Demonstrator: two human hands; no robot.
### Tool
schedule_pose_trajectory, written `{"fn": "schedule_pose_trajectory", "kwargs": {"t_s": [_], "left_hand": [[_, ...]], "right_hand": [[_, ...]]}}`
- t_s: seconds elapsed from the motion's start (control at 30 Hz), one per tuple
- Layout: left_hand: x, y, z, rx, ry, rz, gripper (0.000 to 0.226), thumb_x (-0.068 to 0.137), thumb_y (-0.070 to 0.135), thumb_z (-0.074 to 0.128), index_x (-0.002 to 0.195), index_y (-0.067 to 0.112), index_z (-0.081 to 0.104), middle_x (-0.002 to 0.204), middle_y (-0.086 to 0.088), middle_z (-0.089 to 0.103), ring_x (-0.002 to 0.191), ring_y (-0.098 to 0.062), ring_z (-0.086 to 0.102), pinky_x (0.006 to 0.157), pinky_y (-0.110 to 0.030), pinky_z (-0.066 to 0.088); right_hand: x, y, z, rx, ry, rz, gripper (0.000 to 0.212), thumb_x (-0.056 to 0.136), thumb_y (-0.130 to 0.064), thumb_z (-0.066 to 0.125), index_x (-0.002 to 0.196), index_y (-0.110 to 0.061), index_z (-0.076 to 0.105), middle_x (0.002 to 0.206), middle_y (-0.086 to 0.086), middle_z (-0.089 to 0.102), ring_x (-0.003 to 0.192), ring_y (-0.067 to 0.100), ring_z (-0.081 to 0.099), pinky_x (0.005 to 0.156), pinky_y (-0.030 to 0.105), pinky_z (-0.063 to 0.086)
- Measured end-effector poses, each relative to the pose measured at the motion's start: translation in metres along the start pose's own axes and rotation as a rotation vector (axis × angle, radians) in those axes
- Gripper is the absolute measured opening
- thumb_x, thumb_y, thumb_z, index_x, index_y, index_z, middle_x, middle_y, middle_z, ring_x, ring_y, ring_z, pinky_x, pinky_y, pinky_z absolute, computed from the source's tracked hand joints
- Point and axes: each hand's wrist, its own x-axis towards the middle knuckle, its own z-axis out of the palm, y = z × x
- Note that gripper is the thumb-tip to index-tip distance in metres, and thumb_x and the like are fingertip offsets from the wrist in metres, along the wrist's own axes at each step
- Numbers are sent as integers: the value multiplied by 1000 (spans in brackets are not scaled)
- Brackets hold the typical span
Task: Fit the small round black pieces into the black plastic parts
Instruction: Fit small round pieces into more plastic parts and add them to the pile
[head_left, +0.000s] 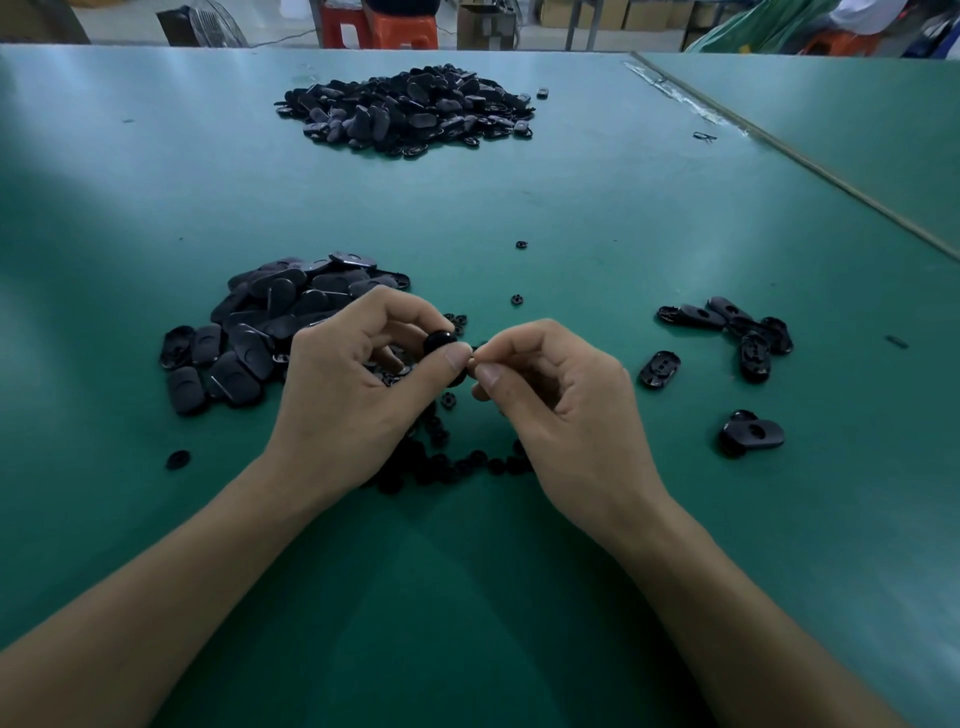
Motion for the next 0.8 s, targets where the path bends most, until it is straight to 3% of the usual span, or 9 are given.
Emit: {"fn": "schedule_pose_trajectory", "kwargs": {"t_s": [0.1,0.33,0.47,0.8], "left_hand": [[1,1,-1,-69,15,-21,13,82,34,74,85,35,61,81,16,70,68,-2,65,57,-24,47],[1,1,-1,-127,-14,-46,11,81,36,75,81,41,65,86,4,74,76,-18,71,60,-36,50],[1,-1,-1,-24,22,-6,15,79,27,81,84,33,68,81,2,71,70,-10,65,65,-25,52],[-3,4,2,-104,10,-48,16,80,24,81,83,23,65,83,4,73,70,-9,69,69,-21,56]], "right_hand": [[0,-1,0,-20,-11,5,15,93,-12,64,89,-26,64,85,-5,71,82,17,69,78,38,56],[1,-5,-2,-124,45,-35,19,87,-15,74,87,-33,72,90,-11,64,82,11,62,68,20,48],[1,-6,-3,-66,72,-43,18,86,-11,74,86,-29,73,84,-10,69,78,11,65,70,18,49],[2,-5,-2,-39,122,-39,20,86,-9,74,85,-29,71,80,-11,73,75,9,69,72,22,55]]}}
